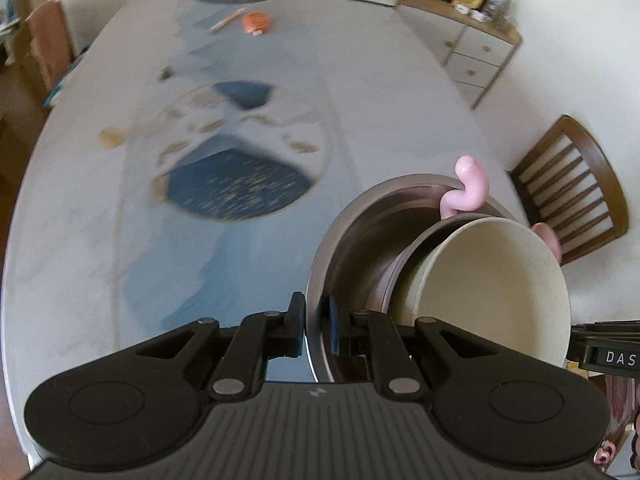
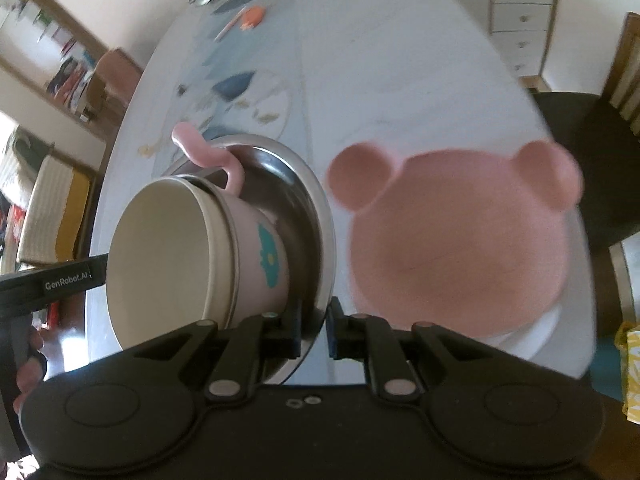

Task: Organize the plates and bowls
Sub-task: 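Lift the nested steel bowl stack and carry it over the pink plate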

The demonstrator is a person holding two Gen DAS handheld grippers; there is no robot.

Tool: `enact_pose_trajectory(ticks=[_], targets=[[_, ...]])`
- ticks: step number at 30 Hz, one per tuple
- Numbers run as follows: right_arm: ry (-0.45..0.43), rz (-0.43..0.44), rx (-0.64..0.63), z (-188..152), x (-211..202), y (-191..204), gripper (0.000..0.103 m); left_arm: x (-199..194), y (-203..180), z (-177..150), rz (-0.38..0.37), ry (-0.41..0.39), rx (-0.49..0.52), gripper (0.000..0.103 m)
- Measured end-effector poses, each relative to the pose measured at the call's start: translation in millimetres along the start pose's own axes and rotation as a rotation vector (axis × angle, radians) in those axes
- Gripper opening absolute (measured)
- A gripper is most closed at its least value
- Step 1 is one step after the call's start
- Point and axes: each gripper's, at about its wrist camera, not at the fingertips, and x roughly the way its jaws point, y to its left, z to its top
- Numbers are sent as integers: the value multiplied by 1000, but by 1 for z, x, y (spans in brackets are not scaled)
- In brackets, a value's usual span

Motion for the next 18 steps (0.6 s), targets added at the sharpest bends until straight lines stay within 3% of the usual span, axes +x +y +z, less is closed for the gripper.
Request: enact_pose_trajectory(ticks=[9, 18], targets=[[-37, -44, 66, 21, -21, -68, 12, 29, -82, 31, -40, 0, 87, 11], [-11, -60, 105, 25, -20, -115, 12, 58, -124, 34, -49, 38, 103, 11]])
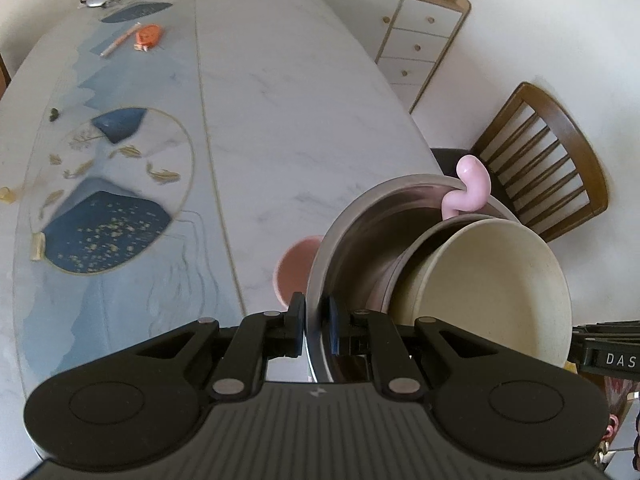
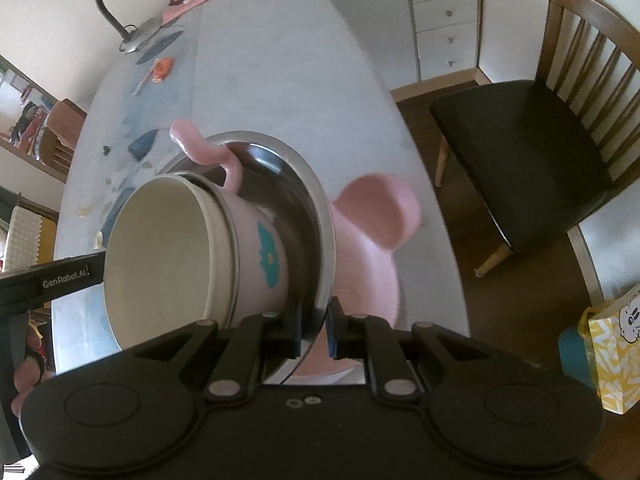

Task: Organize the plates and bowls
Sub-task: 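Lift the nested steel bowl stack and carry it over the pink plate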

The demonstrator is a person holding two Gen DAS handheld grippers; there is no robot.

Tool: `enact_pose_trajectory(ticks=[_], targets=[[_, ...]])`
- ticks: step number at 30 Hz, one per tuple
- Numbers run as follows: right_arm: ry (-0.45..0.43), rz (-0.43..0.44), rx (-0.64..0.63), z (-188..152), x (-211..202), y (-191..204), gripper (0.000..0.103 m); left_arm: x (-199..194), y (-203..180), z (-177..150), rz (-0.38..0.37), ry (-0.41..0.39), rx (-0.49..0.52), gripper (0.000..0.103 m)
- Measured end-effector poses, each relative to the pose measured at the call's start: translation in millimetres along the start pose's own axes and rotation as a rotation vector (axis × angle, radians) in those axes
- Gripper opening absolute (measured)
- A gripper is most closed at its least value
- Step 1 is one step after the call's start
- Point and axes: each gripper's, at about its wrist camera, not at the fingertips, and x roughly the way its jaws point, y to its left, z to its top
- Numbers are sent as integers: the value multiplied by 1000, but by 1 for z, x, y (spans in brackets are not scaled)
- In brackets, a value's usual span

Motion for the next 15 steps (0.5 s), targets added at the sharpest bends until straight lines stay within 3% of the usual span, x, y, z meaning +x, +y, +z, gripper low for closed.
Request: enact_pose_trajectory(ticks=[15], targets=[[62, -12, -6, -4, 22, -26, 13, 34, -18, -15, 29, 35, 1, 11]])
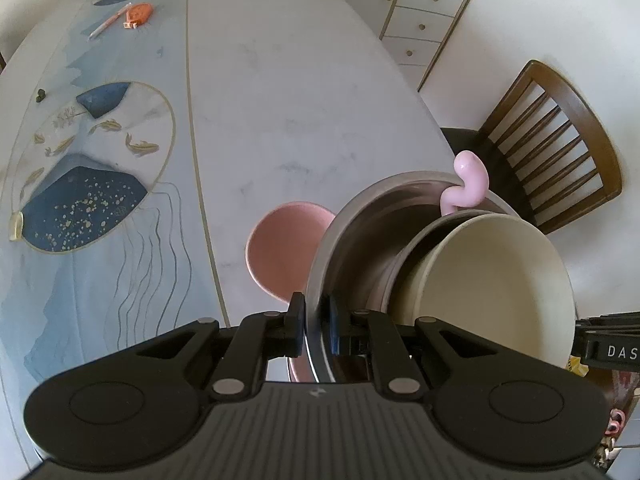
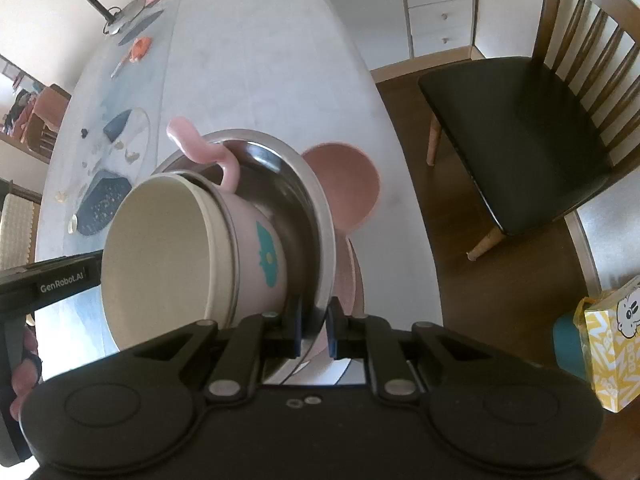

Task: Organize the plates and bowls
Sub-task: 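Lift the nested steel bowl stack and carry it over the pink plate, then lower the nested stack onto the pink plate and open both grippers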

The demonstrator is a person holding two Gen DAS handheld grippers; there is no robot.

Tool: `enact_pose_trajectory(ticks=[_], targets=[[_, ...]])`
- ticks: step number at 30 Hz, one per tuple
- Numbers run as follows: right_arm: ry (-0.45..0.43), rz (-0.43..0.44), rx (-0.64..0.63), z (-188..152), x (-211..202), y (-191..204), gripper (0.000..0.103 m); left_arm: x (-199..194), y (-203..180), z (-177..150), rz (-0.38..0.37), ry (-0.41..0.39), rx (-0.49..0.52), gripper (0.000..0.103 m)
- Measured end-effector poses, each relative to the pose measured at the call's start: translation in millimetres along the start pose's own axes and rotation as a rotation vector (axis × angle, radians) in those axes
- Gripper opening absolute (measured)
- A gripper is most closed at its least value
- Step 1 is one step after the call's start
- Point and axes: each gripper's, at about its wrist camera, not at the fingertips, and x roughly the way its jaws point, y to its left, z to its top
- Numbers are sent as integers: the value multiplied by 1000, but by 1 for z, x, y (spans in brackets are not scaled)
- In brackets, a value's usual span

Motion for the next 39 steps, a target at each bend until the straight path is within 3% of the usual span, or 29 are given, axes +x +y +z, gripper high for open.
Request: enact_pose_trajectory(ticks=[20, 23, 30, 39], targets=[[1, -16, 11, -2, 13, -3, 13, 18, 1, -5, -6, 5, 32, 12], [-33, -26, 5, -2, 8, -1, 21, 16, 1, -6, -10, -1, 45, 12], [-30, -40, 10, -4, 9, -4, 24, 10, 5, -6, -16, -20, 45, 12], [-186, -33, -68, -25, -34, 10, 38, -31, 9, -18, 24, -146, 115, 16]])
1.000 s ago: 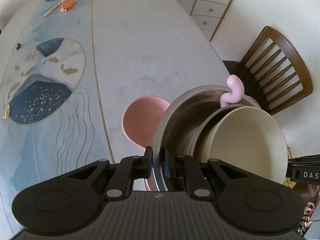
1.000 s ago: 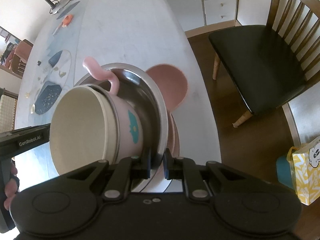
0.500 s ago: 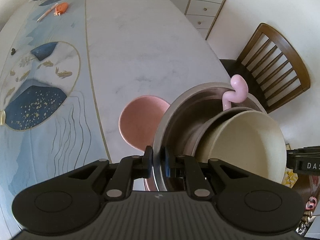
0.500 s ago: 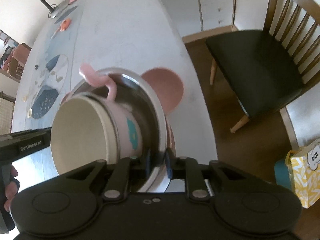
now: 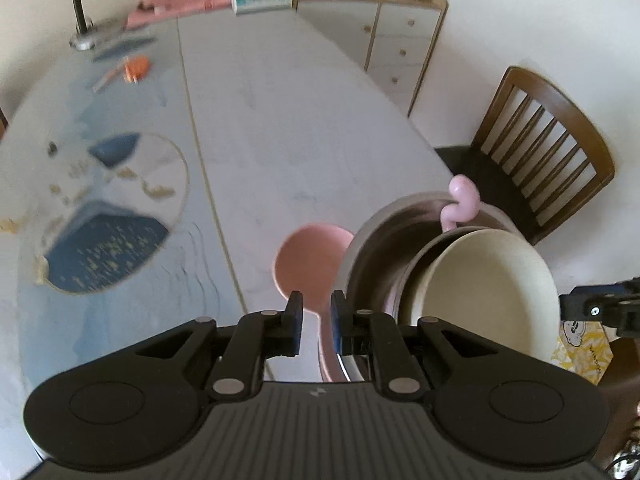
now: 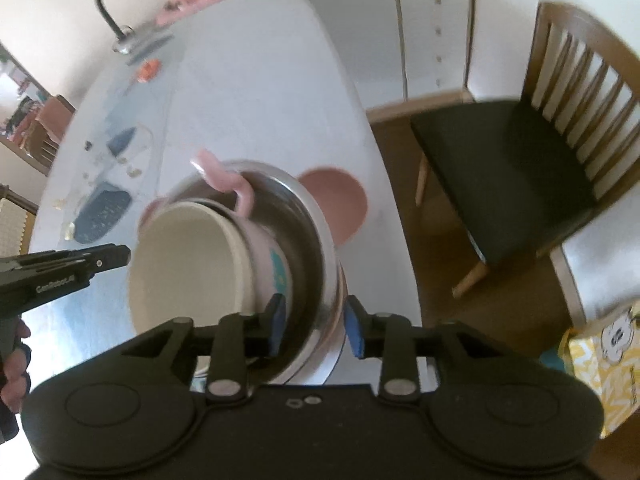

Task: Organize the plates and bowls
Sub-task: 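Lower the nested stack onto the pink plate and open both grippers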

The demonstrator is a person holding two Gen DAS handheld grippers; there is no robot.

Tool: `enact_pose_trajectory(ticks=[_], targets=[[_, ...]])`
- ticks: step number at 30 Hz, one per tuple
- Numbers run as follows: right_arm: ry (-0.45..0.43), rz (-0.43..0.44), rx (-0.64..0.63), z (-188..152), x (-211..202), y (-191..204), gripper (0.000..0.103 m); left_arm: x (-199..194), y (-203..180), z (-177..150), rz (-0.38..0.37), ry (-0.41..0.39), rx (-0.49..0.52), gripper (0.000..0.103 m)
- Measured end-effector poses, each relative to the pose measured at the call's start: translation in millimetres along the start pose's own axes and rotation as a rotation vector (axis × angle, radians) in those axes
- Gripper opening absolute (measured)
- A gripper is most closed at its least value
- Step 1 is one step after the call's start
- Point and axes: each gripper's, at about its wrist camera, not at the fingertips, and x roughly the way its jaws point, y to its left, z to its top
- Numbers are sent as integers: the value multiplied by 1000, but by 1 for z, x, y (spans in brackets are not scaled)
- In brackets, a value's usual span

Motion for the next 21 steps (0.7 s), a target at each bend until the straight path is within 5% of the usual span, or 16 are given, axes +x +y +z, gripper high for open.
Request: enact_pose_trajectory(ticks=[7, 21], targets=[[-178, -23, -82, -24, -39, 25, 60, -46, 4, -11, -28, -123, 7, 53], [-397, 12, -85, -76, -90, 65, 95, -109, 12, -57, -37, -220, 0, 76]])
